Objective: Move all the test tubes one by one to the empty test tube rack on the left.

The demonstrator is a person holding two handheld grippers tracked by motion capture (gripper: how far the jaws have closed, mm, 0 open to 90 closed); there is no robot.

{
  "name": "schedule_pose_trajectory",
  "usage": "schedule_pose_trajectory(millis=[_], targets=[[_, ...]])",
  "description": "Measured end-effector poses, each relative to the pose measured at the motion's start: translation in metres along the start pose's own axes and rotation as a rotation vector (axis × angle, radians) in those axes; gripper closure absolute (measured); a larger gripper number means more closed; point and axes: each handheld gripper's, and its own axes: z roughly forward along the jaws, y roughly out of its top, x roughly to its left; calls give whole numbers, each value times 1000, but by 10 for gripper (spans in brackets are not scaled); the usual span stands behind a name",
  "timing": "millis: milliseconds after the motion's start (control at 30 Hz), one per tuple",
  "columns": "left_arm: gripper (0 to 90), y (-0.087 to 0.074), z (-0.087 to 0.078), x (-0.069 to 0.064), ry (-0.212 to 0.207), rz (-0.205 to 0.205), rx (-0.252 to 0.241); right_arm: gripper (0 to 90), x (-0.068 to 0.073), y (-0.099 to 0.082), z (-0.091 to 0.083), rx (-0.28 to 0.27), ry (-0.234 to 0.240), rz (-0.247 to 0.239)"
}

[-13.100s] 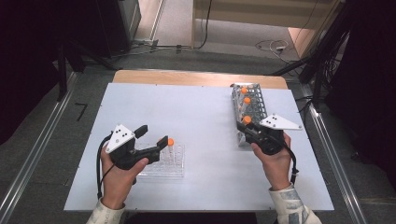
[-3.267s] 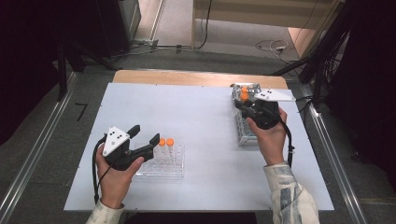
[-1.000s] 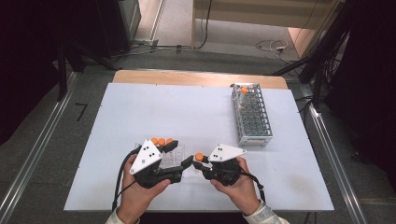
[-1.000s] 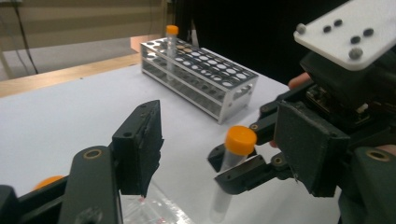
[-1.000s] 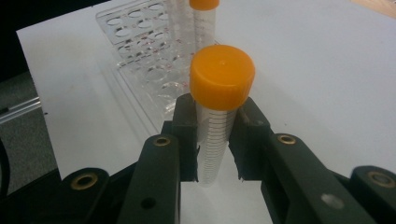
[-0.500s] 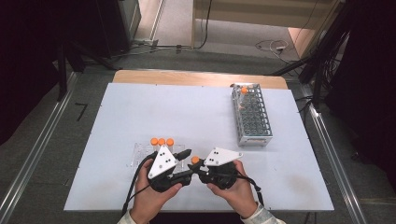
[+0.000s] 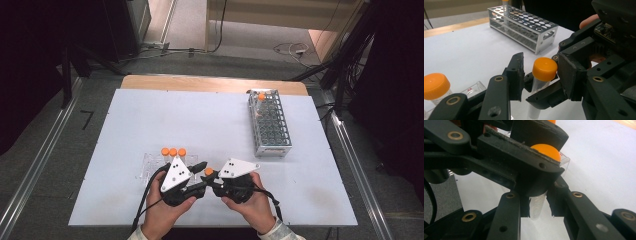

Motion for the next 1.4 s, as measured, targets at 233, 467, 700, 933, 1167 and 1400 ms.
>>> schedule_pose_trajectory(millis=[233,467,700,933,1167,1400], targets=[[627,-1,0,0,1,-6,1,714,1,0,1,1,3,0],[688,-1,0,0,-10,-9,2,714,1,0,1,1,3,4],[697,-1,0,1,-18,-22,7,602,2,0,0,-12,9,5],[697,0,-2,2,-16,-26,0,333,3,2,-1,-39,17,27],[697,3,-6,4,-27,-44,-17,256,6,2,-1,-41,27,16],[697,13,-19,9,-25,-65,-57,225,8,2,-4,-55,28,11]])
